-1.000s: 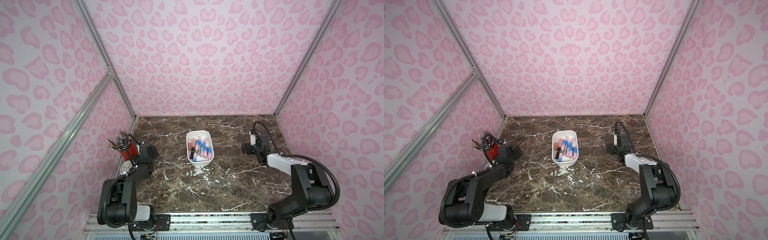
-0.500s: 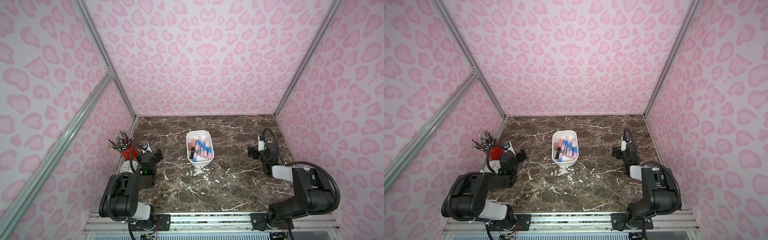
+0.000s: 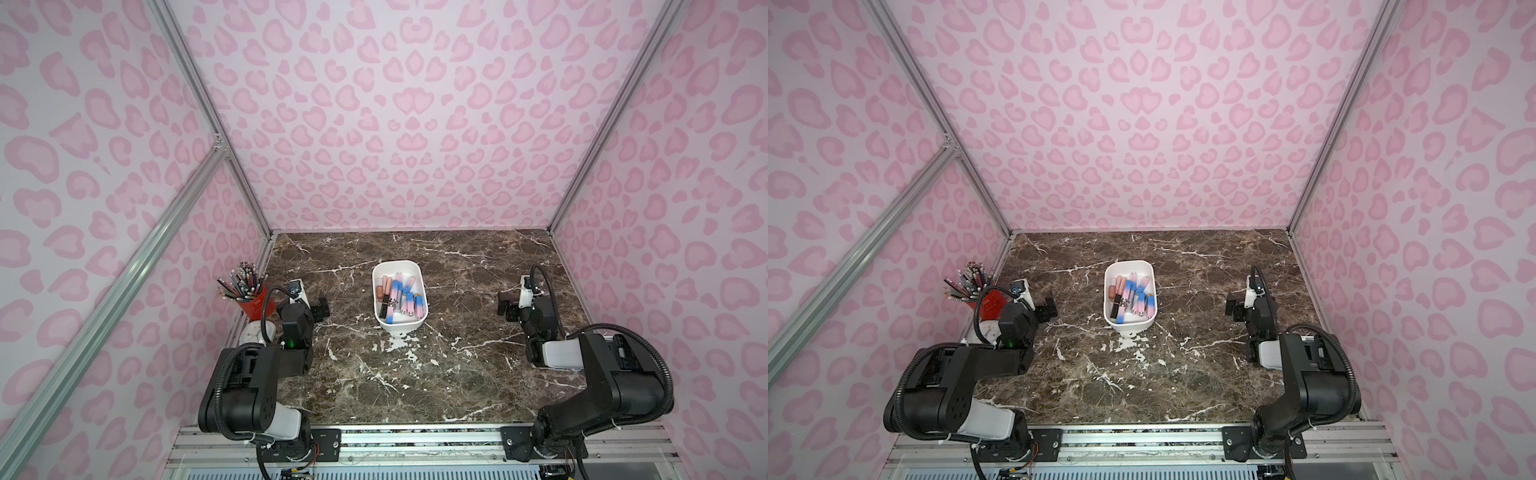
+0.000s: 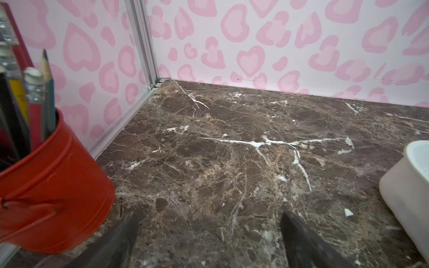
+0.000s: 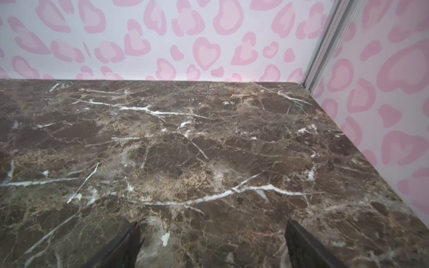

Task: Put the lipstick into the storage box
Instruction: Reset both arms

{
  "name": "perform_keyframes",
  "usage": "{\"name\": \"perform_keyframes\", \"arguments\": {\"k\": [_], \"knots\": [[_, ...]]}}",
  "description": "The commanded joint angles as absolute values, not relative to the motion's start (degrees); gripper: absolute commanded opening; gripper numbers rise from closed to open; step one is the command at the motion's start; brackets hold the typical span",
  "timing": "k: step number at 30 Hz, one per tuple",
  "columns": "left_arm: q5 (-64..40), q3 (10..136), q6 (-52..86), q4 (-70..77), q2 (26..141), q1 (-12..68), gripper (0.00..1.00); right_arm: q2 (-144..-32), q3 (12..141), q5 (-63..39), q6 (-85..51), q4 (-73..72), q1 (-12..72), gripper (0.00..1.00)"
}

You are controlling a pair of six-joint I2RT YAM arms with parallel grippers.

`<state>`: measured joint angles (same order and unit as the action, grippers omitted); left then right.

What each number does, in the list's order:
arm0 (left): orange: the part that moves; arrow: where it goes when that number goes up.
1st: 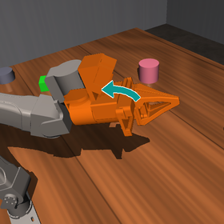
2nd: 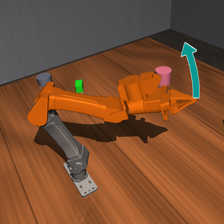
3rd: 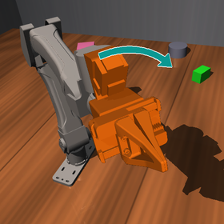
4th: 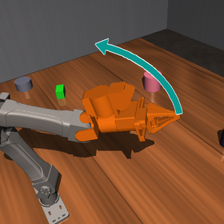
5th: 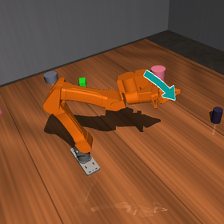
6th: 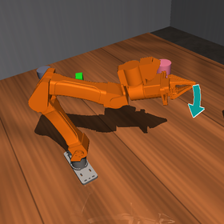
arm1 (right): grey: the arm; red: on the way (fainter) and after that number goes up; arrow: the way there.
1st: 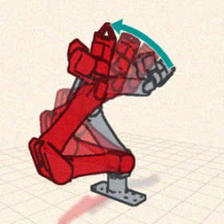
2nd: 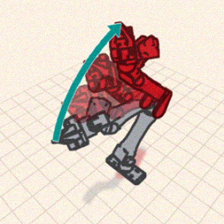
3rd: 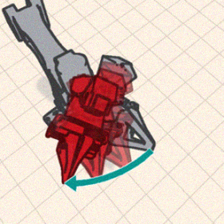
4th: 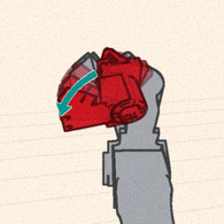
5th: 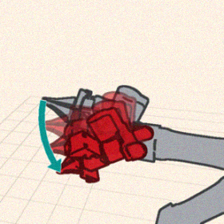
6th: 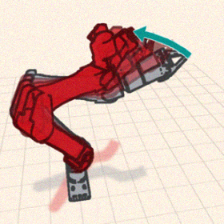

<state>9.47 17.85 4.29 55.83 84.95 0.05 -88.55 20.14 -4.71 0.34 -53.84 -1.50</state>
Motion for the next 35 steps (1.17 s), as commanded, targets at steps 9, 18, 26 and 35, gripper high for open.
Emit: {"name": "perform_keyframes", "arguments": {"k": [9,18,26,35], "knots": [[9.2,18.0,3.5,58.7,84.9,0.0,0.97,-88.2,20.5,-2.6,-0.4,-53.6,-1.2,1.00],[9.2,18.0,3.5,58.7,84.8,0.0,0.97,-88.1,20.3,-1.7,-0.3,-53.7,-0.9,1.00],[8.0,18.9,3.1,57.6,85.3,0.0,0.98,-88.2,20.4,-1.8,-0.2,-53.8,-0.9,1.00],[7.7,18.4,3.2,58.1,84.9,0.0,0.98,-88.0,20.3,-1.5,-0.2,-53.7,-0.8,1.00]]}}
